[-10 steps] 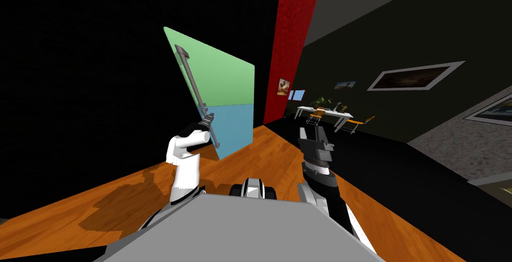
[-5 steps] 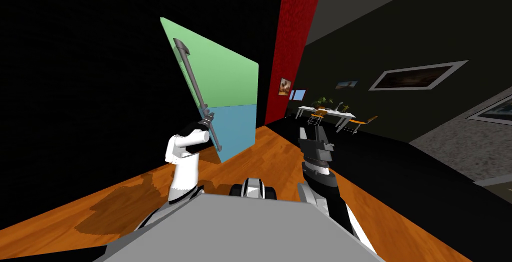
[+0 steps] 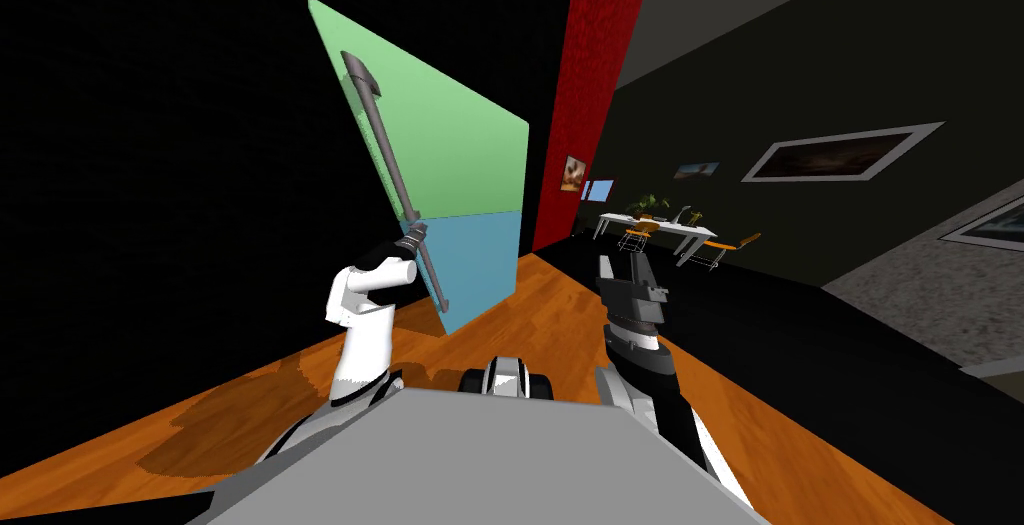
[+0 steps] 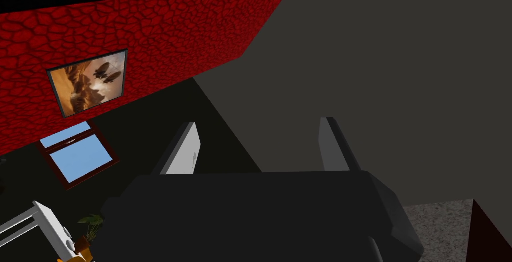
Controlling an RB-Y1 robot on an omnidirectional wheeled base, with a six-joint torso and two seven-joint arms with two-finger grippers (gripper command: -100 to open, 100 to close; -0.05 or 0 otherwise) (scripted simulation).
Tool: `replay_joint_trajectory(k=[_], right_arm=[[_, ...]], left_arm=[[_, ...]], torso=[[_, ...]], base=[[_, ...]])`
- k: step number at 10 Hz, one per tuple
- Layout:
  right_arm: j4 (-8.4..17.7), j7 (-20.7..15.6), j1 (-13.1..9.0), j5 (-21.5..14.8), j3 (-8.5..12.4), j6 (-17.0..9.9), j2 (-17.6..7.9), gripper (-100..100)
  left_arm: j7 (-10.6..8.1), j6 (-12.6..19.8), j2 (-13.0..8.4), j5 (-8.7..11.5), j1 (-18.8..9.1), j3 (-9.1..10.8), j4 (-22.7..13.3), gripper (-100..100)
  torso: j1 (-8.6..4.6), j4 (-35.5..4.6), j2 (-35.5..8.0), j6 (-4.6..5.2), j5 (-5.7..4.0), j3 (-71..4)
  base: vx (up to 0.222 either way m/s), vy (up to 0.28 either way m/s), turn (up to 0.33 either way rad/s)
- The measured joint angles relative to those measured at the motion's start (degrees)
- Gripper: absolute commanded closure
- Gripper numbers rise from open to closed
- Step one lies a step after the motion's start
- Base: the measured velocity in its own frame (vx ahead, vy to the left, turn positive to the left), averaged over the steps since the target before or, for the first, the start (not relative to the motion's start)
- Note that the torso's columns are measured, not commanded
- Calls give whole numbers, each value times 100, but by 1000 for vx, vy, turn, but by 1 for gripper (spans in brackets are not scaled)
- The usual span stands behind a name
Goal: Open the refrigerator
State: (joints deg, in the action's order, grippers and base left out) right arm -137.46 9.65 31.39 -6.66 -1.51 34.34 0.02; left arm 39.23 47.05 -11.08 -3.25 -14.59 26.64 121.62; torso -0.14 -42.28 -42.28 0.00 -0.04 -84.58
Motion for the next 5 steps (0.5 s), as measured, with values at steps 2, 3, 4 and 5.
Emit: replay_joint_trajectory(k=[2,3,4,5], right_arm=[[0,0,-1,0,-1,0,1,0],[0,0,-1,0,-1,0,1,0],[0,0,-1,0,-2,0,2,0],[0,0,-1,0,-3,0,3,0]], left_arm=[[3,34,-12,8,-22,18,5,-100],[2,43,-14,10,-25,20,6,100],[5,43,-16,8,-23,20,6,100],[17,38,-6,-28,-12,66,49,100]], torso=[[-6,-4,-7,1,-4,6],[-1,-3,-11,0,0,6],[0,-6,-16,1,1,11],[-17,-3,-22,-16,8,18]], base=[[68,57,-9],[8,7,3],[-2,-114,56],[-42,-299,112]])
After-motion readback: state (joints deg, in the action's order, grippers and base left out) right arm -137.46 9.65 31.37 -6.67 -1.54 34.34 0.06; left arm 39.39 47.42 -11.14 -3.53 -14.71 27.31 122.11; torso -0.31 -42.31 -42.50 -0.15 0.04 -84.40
